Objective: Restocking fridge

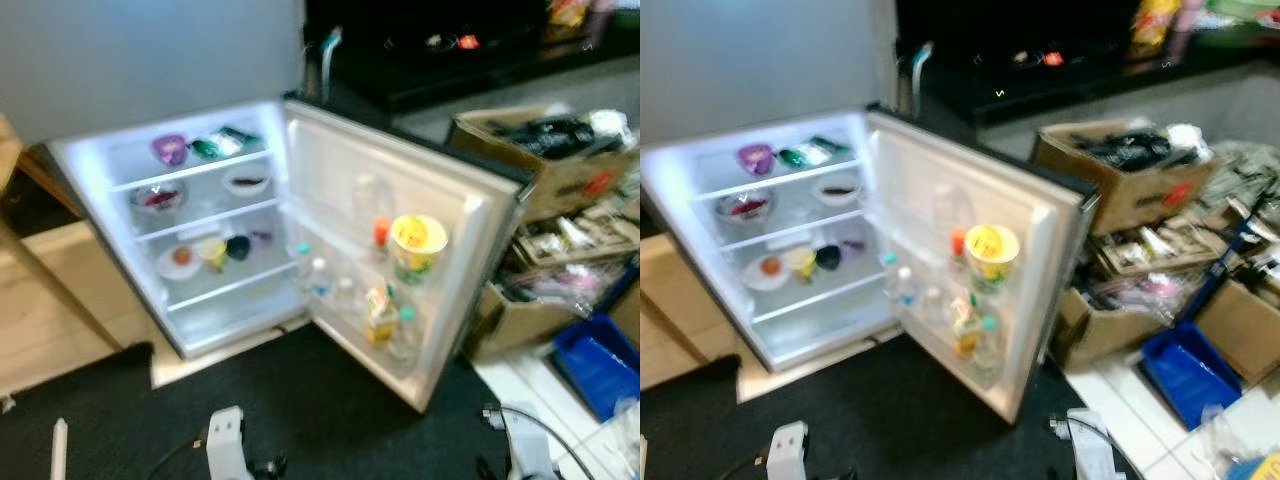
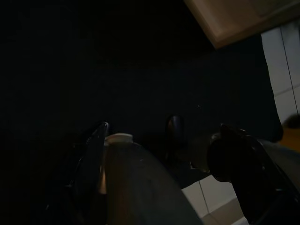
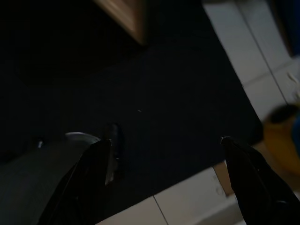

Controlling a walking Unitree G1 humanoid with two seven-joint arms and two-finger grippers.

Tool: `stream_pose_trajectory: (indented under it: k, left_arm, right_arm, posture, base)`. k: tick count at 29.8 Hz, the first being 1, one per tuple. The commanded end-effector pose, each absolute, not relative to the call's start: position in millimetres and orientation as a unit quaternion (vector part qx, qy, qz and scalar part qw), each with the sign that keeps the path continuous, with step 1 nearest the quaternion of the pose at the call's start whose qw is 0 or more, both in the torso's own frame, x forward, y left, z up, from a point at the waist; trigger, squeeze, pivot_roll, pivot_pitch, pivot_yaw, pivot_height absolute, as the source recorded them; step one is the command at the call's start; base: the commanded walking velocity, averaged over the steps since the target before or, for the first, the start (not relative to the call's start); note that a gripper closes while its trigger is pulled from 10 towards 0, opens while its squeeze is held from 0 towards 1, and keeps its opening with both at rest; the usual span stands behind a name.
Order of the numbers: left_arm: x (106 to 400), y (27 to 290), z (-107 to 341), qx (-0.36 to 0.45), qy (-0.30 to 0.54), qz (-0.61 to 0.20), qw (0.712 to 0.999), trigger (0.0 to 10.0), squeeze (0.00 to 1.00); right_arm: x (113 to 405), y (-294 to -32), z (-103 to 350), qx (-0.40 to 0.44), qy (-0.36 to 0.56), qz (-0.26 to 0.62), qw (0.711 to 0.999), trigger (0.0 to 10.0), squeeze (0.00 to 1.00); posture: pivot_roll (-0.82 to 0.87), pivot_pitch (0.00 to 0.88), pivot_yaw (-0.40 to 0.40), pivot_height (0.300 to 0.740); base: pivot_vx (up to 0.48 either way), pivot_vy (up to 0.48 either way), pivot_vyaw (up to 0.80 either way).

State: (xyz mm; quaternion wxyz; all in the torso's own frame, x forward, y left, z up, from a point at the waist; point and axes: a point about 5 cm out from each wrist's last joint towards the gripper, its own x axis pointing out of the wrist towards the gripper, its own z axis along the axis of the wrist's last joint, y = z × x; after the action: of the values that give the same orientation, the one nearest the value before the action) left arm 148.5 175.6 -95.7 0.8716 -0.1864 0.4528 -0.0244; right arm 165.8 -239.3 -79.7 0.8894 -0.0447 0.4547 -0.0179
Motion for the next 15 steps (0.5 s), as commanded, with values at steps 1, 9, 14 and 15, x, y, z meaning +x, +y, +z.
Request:
stream_pose_trajectory:
  k: [1, 9, 14, 15]
  left_arm:
    - [147, 178, -96, -0.18, 0.455, -0.023, 0.872, 10.0, 0.0]
    - [147, 177, -96, -0.185, 0.455, -0.038, 0.87, 10.0, 0.0]
    - [144, 182, -96, -0.19, 0.454, -0.018, 0.87, 10.0, 0.0]
    - [144, 182, -96, -0.188, 0.454, -0.018, 0.871, 10.0, 0.0]
  right_arm:
    - [172, -238, -77, -0.043, 0.447, -0.022, 0.893, 10.0, 0.0]
    - [189, -249, -66, -0.033, 0.415, -0.052, 0.908, 10.0, 0.0]
    - [250, -275, -15, -0.018, 0.29, -0.106, 0.951, 10.0, 0.0]
    - [258, -276, -7, -0.01, 0.27, -0.112, 0.956, 10.0, 0.0]
  posture:
    - [-0.06, 0.0, 0.001, 0.74]
    - [-0.06, 0.0, 0.0, 0.74]
    - [-0.05, 0.0, -0.001, 0.74]
    - [-0.05, 0.0, -0.001, 0.74]
  base:
    - [0.0, 0.0, 0.0]
    - [0.0, -0.18, 0.0]
    - [0.0, 0.0, 0.0]
    - [0.0, 0.0, 0.0]
